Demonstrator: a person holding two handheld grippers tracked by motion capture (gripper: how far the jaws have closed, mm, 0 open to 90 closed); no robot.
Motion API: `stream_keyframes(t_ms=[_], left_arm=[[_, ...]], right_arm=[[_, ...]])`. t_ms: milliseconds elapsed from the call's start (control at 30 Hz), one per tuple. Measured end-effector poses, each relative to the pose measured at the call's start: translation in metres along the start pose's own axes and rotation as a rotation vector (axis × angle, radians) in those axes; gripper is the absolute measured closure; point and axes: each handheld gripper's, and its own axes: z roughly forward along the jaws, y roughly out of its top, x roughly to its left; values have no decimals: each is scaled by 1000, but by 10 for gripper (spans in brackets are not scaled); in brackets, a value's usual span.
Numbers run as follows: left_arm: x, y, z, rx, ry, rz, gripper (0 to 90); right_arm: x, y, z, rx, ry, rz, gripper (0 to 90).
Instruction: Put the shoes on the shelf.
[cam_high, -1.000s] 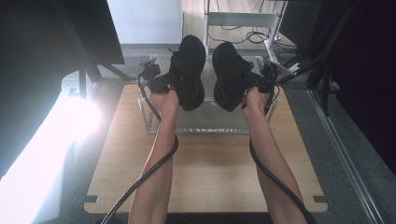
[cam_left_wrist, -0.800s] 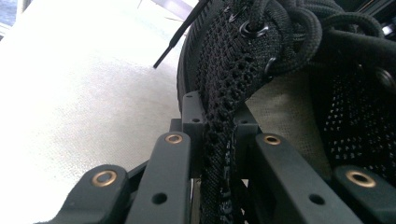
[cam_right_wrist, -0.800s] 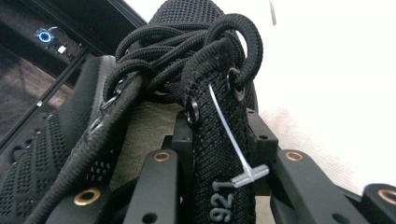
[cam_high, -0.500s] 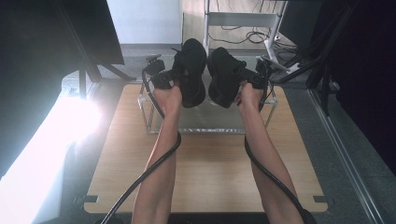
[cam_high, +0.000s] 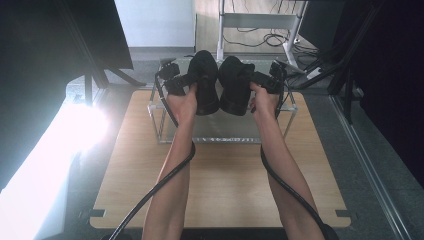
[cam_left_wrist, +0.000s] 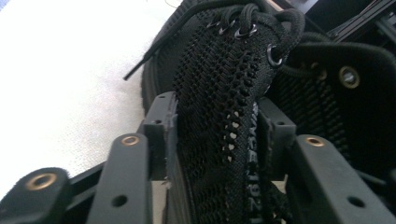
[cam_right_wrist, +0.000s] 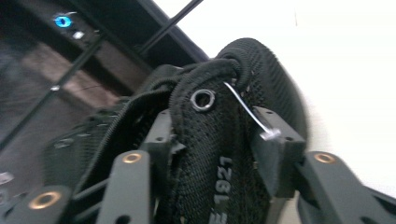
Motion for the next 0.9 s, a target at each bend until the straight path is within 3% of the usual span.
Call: stream_keyframes(t_ms=[67,133,267,400,500,567,800,900], left_arm=[[1,-1,3,18,-14,4,483],[4,-2,2,5,-38,-2,471],[8,-1,1,13,-81,1,450],[6,-2,2,18,-76,32,463],[3,-1,3,30,-62,80,464],[4,0,2,33,-74,81,454],[10,-1,-1,27,-150,100,323],[10,-1,-7,13,-156,120,281]], right_arm=[[4,-2,3,16,14,-26,473],[9,-4,7,37,5,-51,438],[7,-4,7,34,34,-35,405],[3,-5,6,32,69,-15,383],[2,-5,6,30,74,-12,378],[1,-5,5,30,86,-6,376],[-9,-3,-3,48,146,10,339],[-11,-3,-7,41,153,3,313]])
